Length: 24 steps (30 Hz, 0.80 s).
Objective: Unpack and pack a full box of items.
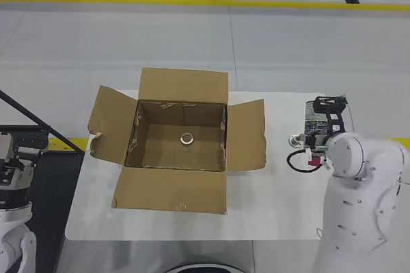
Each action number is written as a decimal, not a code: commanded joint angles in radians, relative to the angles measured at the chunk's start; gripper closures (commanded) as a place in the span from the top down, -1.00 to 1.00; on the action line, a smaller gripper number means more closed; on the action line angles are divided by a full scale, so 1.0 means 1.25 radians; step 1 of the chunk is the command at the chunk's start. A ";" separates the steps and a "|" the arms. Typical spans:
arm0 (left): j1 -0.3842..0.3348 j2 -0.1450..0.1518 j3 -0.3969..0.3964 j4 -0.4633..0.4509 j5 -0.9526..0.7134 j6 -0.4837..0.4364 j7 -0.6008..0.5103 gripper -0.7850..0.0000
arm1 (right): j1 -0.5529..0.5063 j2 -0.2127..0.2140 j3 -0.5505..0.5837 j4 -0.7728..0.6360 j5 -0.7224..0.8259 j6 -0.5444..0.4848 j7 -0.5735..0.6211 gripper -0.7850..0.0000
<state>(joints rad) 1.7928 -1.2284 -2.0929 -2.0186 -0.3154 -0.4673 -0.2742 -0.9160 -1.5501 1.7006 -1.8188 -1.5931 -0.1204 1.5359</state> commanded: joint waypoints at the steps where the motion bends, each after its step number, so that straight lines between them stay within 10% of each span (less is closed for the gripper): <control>1: 0.000 0.000 0.000 0.000 0.000 0.000 0.000 1.00 | 0.019 0.004 0.024 0.057 0.022 -0.010 0.000 -1.00; 24: 0.000 0.000 0.000 0.000 0.000 0.000 0.000 1.00 | 0.150 0.061 0.114 0.444 0.025 -0.030 0.000 -1.00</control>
<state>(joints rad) 1.7928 -1.2284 -2.0929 -2.0186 -0.3154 -0.4673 -0.2742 -0.7292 -1.4758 1.8439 -1.2665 -1.5640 -0.1584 1.5359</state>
